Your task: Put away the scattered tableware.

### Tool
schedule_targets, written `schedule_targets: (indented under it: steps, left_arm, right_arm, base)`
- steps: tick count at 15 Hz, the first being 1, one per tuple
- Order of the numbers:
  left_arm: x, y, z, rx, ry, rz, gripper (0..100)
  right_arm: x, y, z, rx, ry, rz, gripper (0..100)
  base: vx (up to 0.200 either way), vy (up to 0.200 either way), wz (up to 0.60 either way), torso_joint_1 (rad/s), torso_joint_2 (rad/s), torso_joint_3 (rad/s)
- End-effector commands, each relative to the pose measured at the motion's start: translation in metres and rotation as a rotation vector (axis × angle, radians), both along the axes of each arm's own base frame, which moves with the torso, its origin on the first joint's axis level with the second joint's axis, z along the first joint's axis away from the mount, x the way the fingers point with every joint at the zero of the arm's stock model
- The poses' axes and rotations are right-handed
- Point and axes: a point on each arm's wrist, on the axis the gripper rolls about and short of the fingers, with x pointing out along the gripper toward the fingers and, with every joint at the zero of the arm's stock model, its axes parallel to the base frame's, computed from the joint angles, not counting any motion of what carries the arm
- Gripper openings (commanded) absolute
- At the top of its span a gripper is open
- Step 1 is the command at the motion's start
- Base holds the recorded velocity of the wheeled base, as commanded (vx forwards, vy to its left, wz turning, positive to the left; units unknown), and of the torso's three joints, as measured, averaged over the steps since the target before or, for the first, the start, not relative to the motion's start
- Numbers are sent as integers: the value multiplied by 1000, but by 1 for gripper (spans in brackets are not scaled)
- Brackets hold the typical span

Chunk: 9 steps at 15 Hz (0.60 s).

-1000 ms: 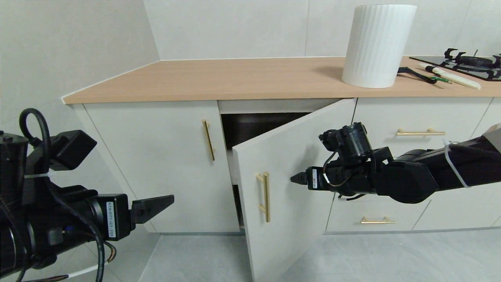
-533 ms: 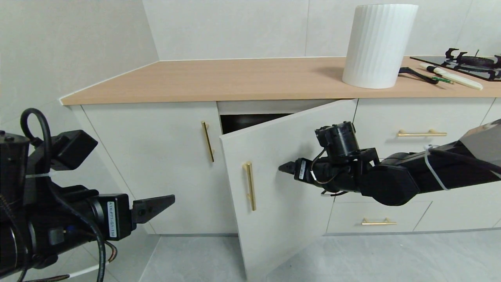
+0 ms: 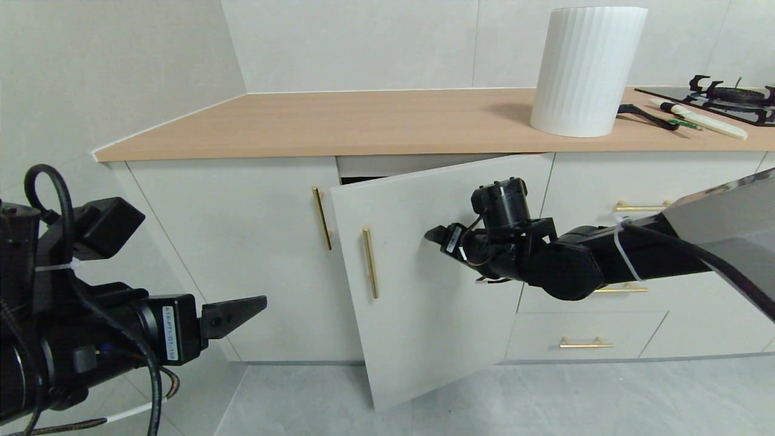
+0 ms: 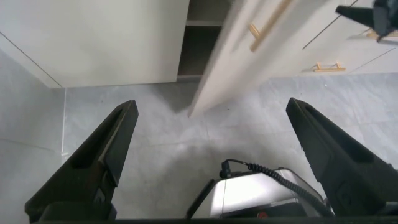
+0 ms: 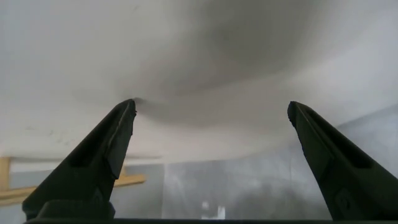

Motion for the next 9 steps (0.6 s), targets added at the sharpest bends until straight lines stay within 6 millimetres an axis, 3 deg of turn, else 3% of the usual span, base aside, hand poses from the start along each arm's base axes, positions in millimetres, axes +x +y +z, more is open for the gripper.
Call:
schedule_targets:
  steps: [1, 9]
  left_arm:
    - [0, 0, 0, 0, 1, 1, 100]
    - [1, 0, -1, 0, 2, 0, 100]
  right_arm:
    - [13, 6, -11, -19, -13, -60, 100]
    - [45, -4, -21, -39, -76, -232, 100]
  base:
    - [0, 0, 0, 0, 0, 0]
    - [0, 0, 0, 0, 0, 0]
